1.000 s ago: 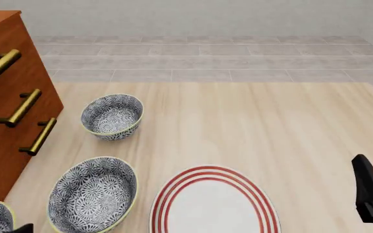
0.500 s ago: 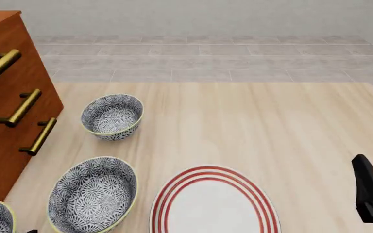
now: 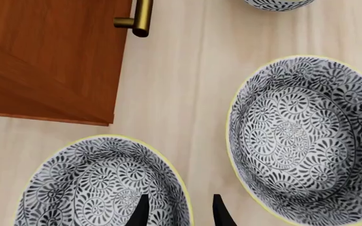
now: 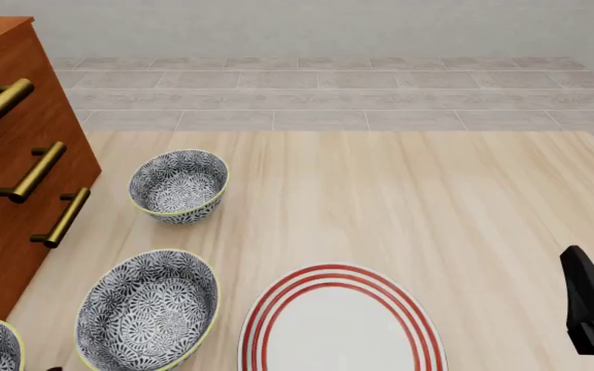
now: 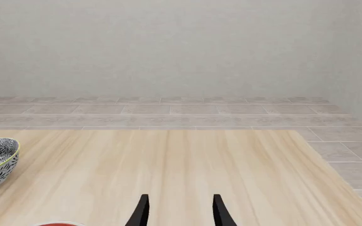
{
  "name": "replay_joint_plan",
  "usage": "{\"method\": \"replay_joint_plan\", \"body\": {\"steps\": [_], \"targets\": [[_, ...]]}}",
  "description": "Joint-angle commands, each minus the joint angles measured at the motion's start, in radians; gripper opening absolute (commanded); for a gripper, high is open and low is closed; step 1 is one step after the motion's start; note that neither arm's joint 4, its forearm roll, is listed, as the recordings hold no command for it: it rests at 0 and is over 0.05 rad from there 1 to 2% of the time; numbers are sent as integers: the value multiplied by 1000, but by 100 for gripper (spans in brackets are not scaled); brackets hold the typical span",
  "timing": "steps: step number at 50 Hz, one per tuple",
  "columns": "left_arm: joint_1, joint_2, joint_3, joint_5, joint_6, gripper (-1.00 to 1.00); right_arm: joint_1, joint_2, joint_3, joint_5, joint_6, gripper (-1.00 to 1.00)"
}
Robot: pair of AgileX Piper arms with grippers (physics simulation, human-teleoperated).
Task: Put the bowl at the front on the plate.
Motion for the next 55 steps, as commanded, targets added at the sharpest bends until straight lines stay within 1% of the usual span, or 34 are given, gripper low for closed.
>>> {"method": "replay_joint_plan", "body": {"steps": [1, 2, 5, 6, 7, 8, 9, 11, 13, 18, 23, 27, 28, 30, 31, 32, 35, 38, 41, 45, 51, 52, 55], "targets": [[3, 30, 45, -23, -6, 100, 0, 0, 0, 0, 0, 100], [13, 45, 54, -37, -2, 100, 0, 0, 0, 0, 0, 100], [9, 53, 55, -41, -9, 100, 0, 0, 0, 0, 0, 100], [26, 55, 45, -40, 19, -100, 0, 0, 0, 0, 0, 100], [30, 61, 44, -43, 28, -100, 0, 0, 0, 0, 0, 100], [59, 63, 43, -48, 58, -100, 0, 0, 0, 0, 0, 100], [52, 67, 43, -48, 49, -100, 0, 0, 0, 0, 0, 100], [68, 73, 42, -51, 63, -100, 0, 0, 0, 0, 0, 100], [86, 61, 34, -46, 93, -100, 0, 0, 0, 0, 0, 100], [101, 54, 19, -32, 111, -100, 0, 0, 0, 0, 0, 100], [103, 24, -23, 3, 132, -100, 0, 0, 0, 0, 0, 100], [115, -37, -80, 57, 178, -100, 0, 0, 0, 0, 0, 100], [103, -42, -93, 66, 174, -100, 0, 0, 0, 0, 0, 100], [114, -55, -126, 77, 189, -100, 0, 0, 0, 0, 0, 100], [110, -54, -134, 79, 184, -100, 0, 0, 0, 0, 0, 100], [126, -87, -152, 95, 224, -100, 0, 0, 0, 0, 0, 100], [125, -92, -157, 98, 217, -100, 0, 0, 0, 0, 0, 100], [96, -125, -196, 128, 215, -100, 0, 0, 0, 0, 0, 100], [88, -133, -238, 145, 218, -100, 0, 0, 0, 0, 0, 100], [99, -145, -271, 162, 239, -100, 0, 0, 0, 0, -1, 100], [98, -138, -341, 165, 245, -100, 0, 0, 0, 0, 0, 100], [91, -126, -366, 161, 235, -100, 0, 0, 0, 0, 0, 100], [81, -115, -401, 160, 221, -100, 0, 0, 0, 0, 0, 100]]}}
